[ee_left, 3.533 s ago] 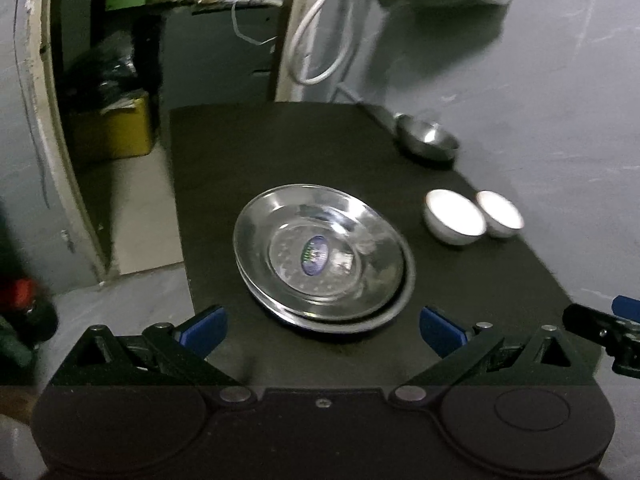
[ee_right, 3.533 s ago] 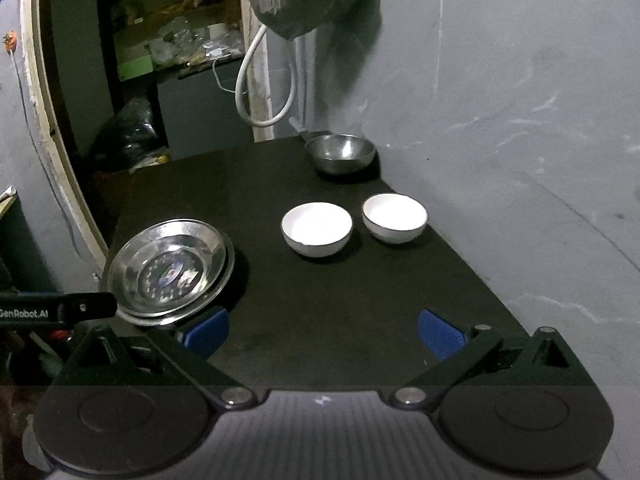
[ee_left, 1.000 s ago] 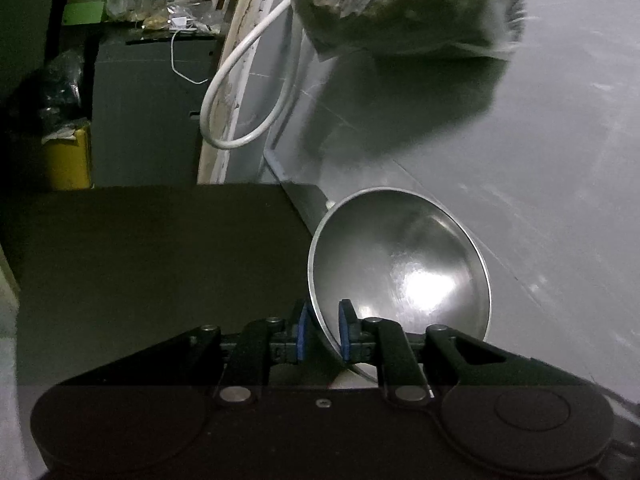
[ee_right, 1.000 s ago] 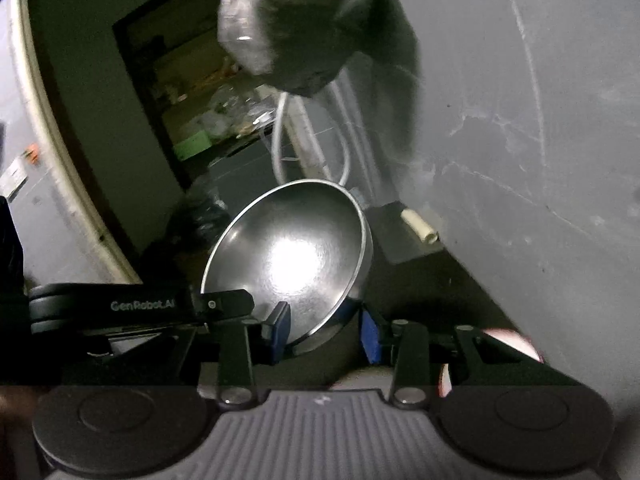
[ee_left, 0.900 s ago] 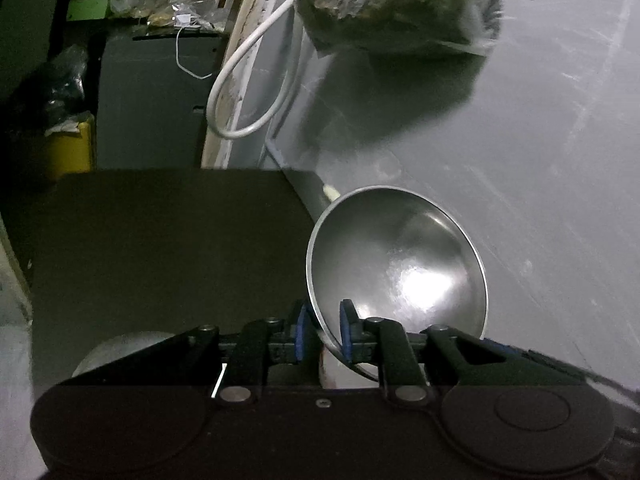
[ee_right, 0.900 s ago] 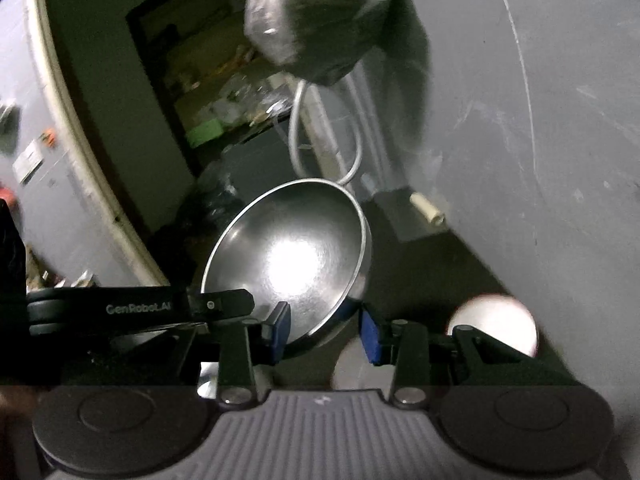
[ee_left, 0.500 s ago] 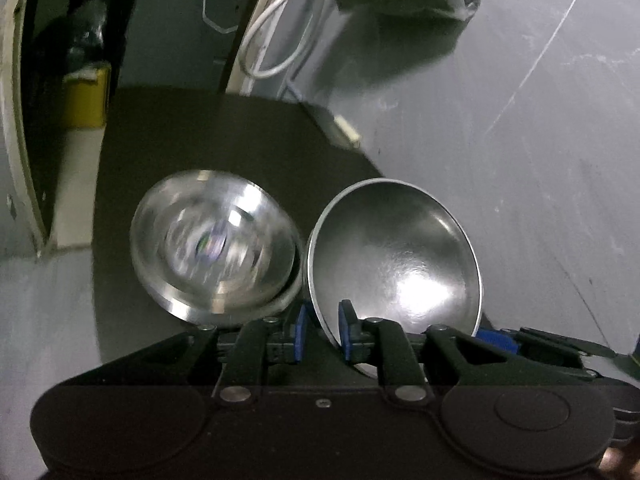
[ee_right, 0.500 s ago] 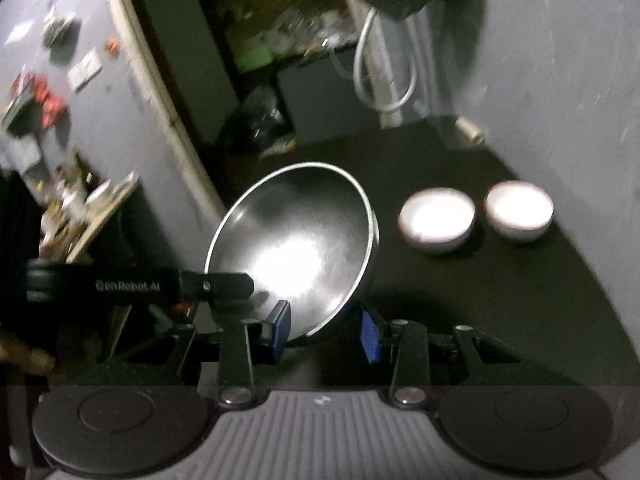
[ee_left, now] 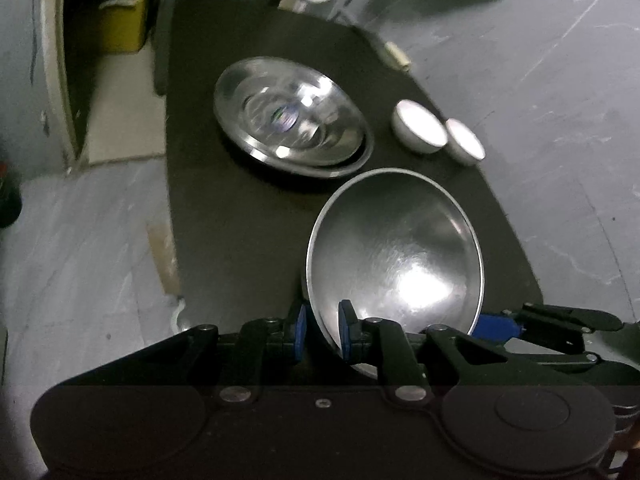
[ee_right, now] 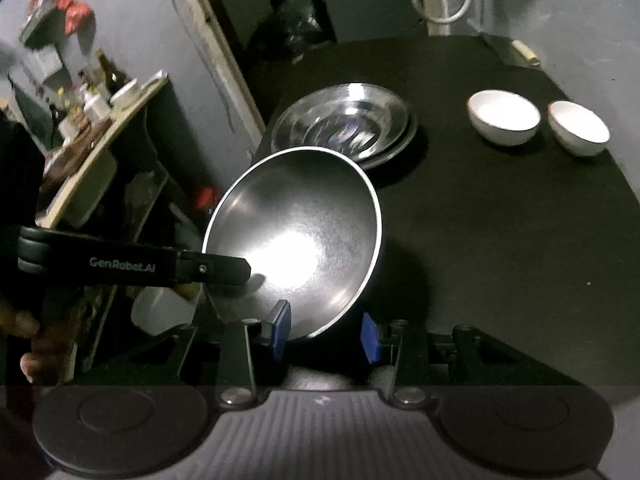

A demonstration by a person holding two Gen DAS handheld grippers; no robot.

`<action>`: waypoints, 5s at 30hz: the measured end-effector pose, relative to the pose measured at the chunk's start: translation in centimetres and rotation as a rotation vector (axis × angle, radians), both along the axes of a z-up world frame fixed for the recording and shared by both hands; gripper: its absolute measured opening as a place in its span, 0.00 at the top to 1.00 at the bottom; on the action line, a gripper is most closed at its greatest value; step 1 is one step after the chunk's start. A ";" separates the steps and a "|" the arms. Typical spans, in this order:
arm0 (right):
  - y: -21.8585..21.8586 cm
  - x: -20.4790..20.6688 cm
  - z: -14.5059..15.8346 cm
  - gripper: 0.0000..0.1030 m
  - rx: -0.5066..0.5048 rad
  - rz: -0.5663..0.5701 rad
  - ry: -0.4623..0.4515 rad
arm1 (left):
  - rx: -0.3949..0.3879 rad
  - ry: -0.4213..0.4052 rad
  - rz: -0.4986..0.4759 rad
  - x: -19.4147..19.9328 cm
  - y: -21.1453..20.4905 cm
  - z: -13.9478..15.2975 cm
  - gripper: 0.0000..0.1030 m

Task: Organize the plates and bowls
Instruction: 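Carry the steel bowl and lower it onto the table beside the plates, then open the left gripper to release the steel bowl and lift away, then reach the left gripper to a red-rimmed white bowl and grasp its rim, then carry the white bowl with the left gripper and lower it into the steel bowl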

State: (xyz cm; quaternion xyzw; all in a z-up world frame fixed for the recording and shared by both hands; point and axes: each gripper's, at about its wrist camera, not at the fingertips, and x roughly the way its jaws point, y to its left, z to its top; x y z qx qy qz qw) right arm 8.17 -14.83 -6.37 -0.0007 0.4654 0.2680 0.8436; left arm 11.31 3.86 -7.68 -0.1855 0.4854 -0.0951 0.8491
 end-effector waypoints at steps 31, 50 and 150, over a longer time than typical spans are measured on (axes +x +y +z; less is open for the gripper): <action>0.4 -0.3 -0.2 0.42 -0.093 -0.013 -0.022 | 0.080 0.035 0.084 -1.6 0.1 -0.4 0.36; 1.0 0.5 4.0 0.00 -0.222 -0.131 -0.234 | 0.266 -0.286 0.196 -3.0 1.6 5.2 0.01; -10.8 20.2 -3.5 0.69 0.242 -0.484 -0.082 | 0.278 -0.094 -0.288 27.2 -13.9 0.4 0.90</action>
